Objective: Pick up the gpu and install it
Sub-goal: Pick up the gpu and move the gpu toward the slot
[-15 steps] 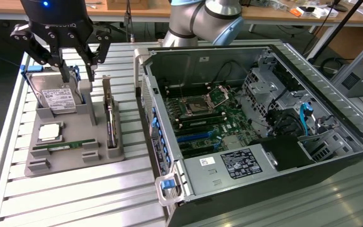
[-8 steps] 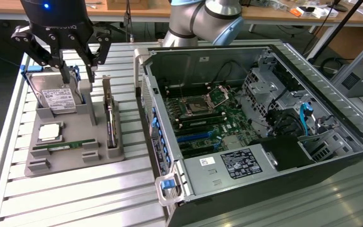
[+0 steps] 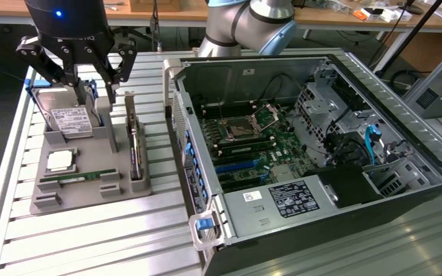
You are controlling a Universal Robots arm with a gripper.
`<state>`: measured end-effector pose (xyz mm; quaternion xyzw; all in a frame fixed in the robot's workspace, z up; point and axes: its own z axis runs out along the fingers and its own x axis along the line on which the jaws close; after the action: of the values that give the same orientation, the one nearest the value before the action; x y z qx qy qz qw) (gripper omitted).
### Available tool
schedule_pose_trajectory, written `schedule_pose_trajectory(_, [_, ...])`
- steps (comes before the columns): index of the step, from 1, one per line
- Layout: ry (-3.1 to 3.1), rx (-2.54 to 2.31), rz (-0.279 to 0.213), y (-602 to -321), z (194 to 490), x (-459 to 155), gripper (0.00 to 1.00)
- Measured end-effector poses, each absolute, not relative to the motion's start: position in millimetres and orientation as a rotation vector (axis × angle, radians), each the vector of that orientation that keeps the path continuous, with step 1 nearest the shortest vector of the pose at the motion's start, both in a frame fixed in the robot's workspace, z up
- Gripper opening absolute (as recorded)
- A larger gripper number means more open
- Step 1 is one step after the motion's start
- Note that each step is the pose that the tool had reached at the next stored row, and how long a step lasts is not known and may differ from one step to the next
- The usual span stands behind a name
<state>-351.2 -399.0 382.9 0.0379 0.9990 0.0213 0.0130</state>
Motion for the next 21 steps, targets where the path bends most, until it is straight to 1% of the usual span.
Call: schedule_pose_trajectory(21, [3.113, 0.118, 0.065, -399, 370, -351, 0.48])
